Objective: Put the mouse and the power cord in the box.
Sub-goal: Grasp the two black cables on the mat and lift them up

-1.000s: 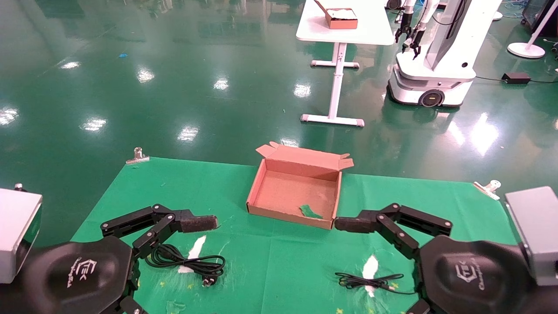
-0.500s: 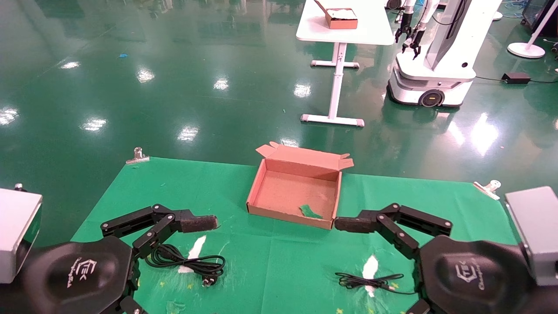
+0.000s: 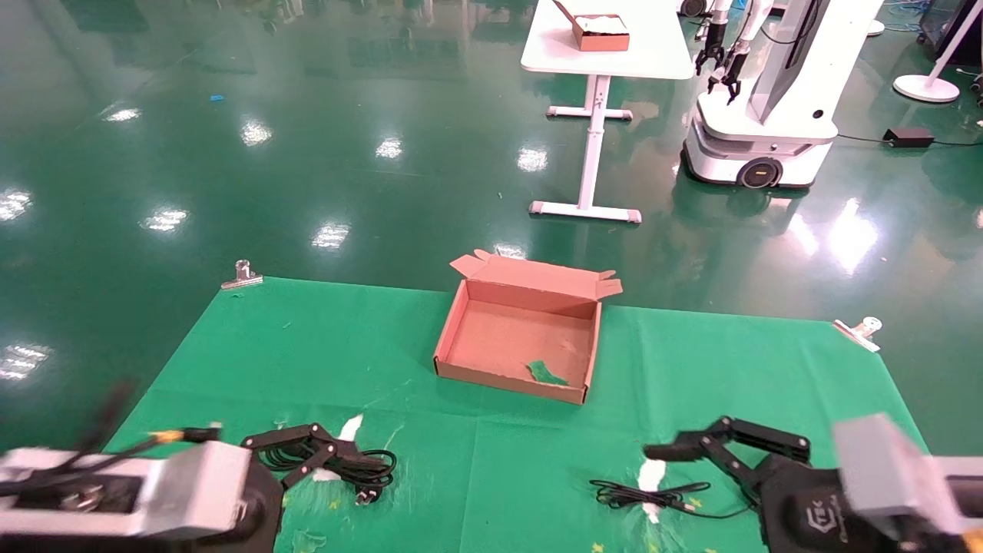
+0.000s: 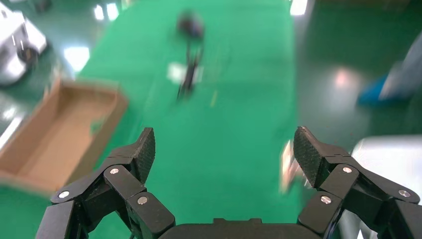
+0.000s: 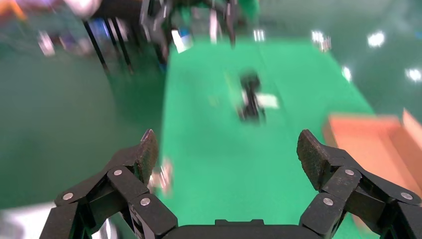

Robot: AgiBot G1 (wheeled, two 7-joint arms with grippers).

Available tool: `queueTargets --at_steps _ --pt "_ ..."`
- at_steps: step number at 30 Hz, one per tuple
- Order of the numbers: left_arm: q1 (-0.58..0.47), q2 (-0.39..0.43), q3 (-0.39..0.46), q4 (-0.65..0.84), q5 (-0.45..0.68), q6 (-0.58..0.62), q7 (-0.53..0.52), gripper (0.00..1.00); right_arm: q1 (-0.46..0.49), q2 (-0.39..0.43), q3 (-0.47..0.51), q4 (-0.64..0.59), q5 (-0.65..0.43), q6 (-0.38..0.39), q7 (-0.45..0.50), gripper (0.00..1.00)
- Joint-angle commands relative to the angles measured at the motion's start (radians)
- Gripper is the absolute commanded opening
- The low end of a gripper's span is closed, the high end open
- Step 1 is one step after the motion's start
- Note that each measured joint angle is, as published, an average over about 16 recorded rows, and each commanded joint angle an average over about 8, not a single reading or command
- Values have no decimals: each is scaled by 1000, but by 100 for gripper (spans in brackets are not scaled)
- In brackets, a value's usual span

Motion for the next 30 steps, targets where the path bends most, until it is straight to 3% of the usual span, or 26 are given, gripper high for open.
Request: queueTargets --at_steps 1,8,15,22,29,30 --pt "-62 27 54 61 96 5 53 100 32 2 -35 -49 -58 -11 -40 100" --pt "-208 174 175 353 359 -83 226 100 174 -107 -143 -310 -310 62 -224 100" --pt "-286 303 244 607 508 -211 363 100 286 -265 -235 -561 -503 156 -427 100" --pt "-325 386 273 789 571 -326 480 100 350 -386 -280 -767 -588 245 -586 100" --pt "-344 431 275 901 578 -397 564 100 386 -460 -294 -897 -613 310 -698 100" --pt "-346 436 274 913 577 -405 573 100 389 -467 -295 -911 -615 317 -710 96"
